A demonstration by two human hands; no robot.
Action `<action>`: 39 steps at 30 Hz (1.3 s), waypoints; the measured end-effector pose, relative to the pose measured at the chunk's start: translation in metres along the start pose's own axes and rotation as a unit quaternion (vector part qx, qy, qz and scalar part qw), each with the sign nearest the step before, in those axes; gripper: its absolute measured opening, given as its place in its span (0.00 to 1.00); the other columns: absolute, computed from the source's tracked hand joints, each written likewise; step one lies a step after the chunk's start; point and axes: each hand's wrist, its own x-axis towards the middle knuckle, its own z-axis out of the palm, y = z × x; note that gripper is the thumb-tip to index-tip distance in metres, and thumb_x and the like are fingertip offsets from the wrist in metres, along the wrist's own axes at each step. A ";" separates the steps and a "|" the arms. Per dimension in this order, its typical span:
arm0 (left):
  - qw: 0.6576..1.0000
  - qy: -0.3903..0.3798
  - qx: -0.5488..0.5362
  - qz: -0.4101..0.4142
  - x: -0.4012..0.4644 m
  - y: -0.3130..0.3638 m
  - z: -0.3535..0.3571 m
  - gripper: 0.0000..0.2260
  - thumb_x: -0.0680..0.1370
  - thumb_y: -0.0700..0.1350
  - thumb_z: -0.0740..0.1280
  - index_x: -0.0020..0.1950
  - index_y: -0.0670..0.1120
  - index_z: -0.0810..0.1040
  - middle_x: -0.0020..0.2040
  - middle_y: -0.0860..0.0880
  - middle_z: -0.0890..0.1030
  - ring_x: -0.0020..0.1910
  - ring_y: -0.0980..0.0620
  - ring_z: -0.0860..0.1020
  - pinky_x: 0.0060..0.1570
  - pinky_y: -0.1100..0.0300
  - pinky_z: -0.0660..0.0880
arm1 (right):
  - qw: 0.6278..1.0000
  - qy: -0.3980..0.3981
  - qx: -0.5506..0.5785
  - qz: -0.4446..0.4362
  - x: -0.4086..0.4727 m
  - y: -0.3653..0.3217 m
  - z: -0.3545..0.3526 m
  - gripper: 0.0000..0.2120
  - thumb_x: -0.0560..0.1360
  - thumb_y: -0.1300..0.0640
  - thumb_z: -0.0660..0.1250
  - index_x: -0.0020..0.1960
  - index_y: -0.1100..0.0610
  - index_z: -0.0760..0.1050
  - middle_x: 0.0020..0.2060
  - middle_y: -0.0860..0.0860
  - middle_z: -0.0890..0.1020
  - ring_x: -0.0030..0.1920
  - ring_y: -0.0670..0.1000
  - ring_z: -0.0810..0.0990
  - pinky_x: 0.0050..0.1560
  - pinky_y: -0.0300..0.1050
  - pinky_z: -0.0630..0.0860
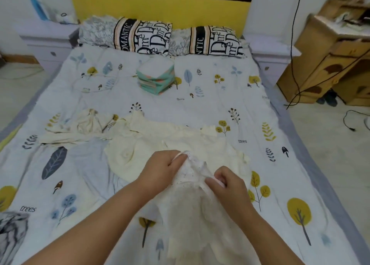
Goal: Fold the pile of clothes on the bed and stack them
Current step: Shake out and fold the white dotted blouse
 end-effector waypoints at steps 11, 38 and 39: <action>0.979 0.109 0.004 0.170 -0.063 0.158 -0.145 0.19 0.80 0.46 0.60 0.33 0.36 0.70 0.30 0.45 0.71 0.30 0.53 0.68 0.34 0.59 0.65 | 0.984 -0.098 0.136 -0.064 -0.056 -0.180 -0.064 0.16 0.71 0.60 0.70 0.30 0.56 0.67 0.28 0.44 0.69 0.30 0.43 0.68 0.33 0.36 0.65; 0.910 0.414 -0.007 0.015 -0.170 0.146 -0.308 0.18 0.78 0.45 0.62 0.29 0.48 0.64 0.26 0.51 0.65 0.27 0.53 0.62 0.30 0.57 0.58 | 0.951 -0.309 -0.033 0.005 -0.142 -0.322 -0.149 0.09 0.73 0.54 0.69 0.35 0.53 0.80 0.30 0.48 0.79 0.31 0.45 0.77 0.33 0.36 0.71; 0.908 0.418 0.022 0.015 -0.172 0.146 -0.308 0.16 0.78 0.45 0.62 0.30 0.49 0.66 0.27 0.51 0.67 0.28 0.53 0.64 0.29 0.57 0.59 | 0.939 -0.332 -0.084 0.018 -0.143 -0.316 -0.147 0.06 0.72 0.55 0.71 0.37 0.53 0.80 0.33 0.50 0.80 0.34 0.47 0.78 0.37 0.40 0.72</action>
